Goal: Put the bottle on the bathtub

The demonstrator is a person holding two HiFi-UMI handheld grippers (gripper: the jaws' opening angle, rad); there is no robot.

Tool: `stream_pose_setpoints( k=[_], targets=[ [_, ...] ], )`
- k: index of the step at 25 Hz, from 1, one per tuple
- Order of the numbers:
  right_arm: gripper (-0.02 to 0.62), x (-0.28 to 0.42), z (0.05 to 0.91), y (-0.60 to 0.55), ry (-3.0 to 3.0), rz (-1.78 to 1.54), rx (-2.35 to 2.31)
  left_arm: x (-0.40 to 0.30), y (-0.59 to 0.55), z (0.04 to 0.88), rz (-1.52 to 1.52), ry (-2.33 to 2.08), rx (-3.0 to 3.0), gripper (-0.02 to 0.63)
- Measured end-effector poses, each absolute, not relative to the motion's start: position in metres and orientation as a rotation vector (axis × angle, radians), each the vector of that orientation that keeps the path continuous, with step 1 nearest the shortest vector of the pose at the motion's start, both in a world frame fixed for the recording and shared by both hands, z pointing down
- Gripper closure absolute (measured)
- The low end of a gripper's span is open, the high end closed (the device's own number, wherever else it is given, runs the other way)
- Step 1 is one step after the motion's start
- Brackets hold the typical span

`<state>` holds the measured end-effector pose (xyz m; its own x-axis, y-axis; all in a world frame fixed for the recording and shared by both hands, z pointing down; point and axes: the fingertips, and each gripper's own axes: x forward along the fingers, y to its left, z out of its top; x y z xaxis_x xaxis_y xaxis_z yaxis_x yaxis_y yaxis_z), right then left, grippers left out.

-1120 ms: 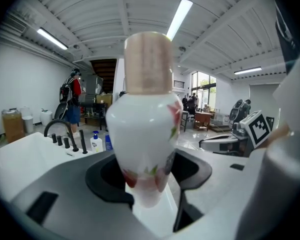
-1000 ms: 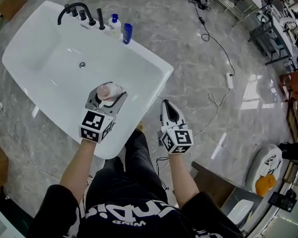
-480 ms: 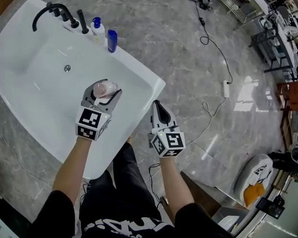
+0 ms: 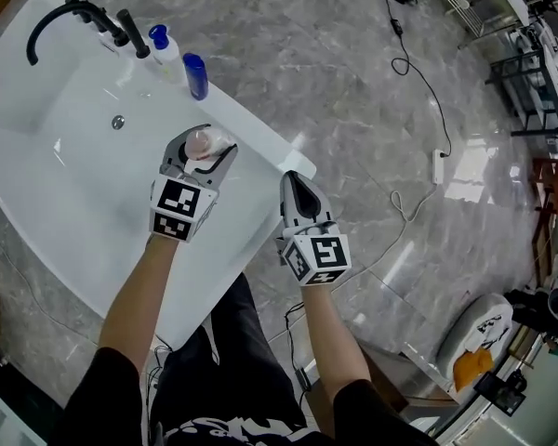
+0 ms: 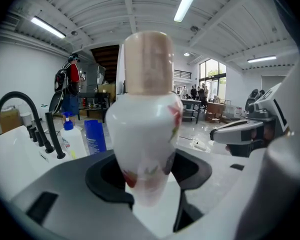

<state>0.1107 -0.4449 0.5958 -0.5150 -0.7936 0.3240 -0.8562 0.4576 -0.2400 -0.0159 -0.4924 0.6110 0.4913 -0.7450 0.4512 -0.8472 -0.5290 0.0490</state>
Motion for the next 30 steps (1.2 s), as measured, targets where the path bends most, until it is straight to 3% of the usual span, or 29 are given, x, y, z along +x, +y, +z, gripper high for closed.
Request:
stream_pose_setpoints(
  k=[13,30],
  targets=[
    [0.571,0.119,0.645,-0.505,-2.528,0.614,1.462,0.006,-0.566,0.678,0.628,-1.368,2.458,0.362],
    [0.571,0.129,0.653,-0.508,-2.507,0.653,1.491,0.017,-0.58,0.683,0.65,-1.384,2.491,0.36]
  ],
)
